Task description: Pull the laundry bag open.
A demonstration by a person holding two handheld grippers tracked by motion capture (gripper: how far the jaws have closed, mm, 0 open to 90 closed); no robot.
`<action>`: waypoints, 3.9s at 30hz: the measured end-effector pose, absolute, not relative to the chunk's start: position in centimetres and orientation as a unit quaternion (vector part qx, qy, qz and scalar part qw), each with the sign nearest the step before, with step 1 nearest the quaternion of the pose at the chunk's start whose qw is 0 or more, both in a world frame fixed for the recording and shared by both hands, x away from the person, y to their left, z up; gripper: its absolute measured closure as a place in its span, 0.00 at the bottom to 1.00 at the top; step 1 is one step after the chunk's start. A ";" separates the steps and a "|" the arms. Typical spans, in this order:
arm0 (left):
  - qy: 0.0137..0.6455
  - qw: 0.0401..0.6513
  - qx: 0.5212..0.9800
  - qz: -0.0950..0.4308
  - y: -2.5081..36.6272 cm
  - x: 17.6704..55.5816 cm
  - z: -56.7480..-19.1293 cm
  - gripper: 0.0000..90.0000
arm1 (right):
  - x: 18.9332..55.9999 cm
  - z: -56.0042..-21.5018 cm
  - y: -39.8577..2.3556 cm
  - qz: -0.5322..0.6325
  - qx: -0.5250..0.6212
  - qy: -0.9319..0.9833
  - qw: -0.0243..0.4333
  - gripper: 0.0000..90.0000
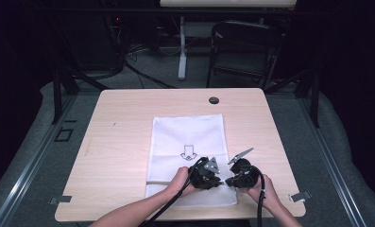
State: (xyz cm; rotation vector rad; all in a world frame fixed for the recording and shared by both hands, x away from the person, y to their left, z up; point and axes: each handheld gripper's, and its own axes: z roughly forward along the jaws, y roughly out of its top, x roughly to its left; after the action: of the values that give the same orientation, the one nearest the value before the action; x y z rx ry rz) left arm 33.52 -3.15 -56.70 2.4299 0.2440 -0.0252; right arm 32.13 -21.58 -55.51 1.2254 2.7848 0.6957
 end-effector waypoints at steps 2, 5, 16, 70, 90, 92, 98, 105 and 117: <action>0.094 0.340 0.936 -0.006 -2.9 33.5 -56.5 0.91 | 32.1 -55.5 -21.6 0.223 0.392 0.892 0.010 1.00; 0.095 0.344 0.934 -0.010 -2.5 33.6 -56.5 0.91 | 32.1 -55.5 -21.6 0.222 0.388 0.895 0.010 1.00; 0.098 0.344 0.934 -0.012 -1.9 33.7 -56.3 0.91 | 31.9 -55.5 -21.3 0.221 0.376 0.900 0.020 1.00; 0.108 0.344 0.933 -0.008 1.8 33.4 -55.3 0.91 | 31.9 -55.5 -21.2 0.220 0.381 0.898 0.022 1.00; 0.108 0.350 0.931 -0.008 3.4 33.4 -54.9 0.91 | 31.9 -55.5 -21.2 0.220 0.381 0.898 0.022 1.00; 0.107 0.349 0.931 -0.004 3.4 33.3 -54.8 0.91 | 31.9 -55.5 -21.2 0.220 0.381 0.898 0.021 1.00; 0.110 0.349 0.931 -0.005 4.0 33.4 -54.7 0.91 | 31.9 -55.4 -21.3 0.218 0.381 0.898 0.020 1.00; 0.109 0.350 0.930 -0.006 4.5 33.4 -54.7 0.91 | 32.0 -55.5 -21.3 0.221 0.380 0.898 0.015 1.00; 0.116 0.351 0.929 -0.006 5.6 33.3 -54.5 0.91 | 31.9 -55.4 -21.4 0.220 0.380 0.898 0.017 1.00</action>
State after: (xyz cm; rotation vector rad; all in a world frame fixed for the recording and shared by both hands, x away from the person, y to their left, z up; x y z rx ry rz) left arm 33.33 5.65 -54.52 2.4049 0.2996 -0.0150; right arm 31.94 -21.37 -55.44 1.1820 2.7928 0.6826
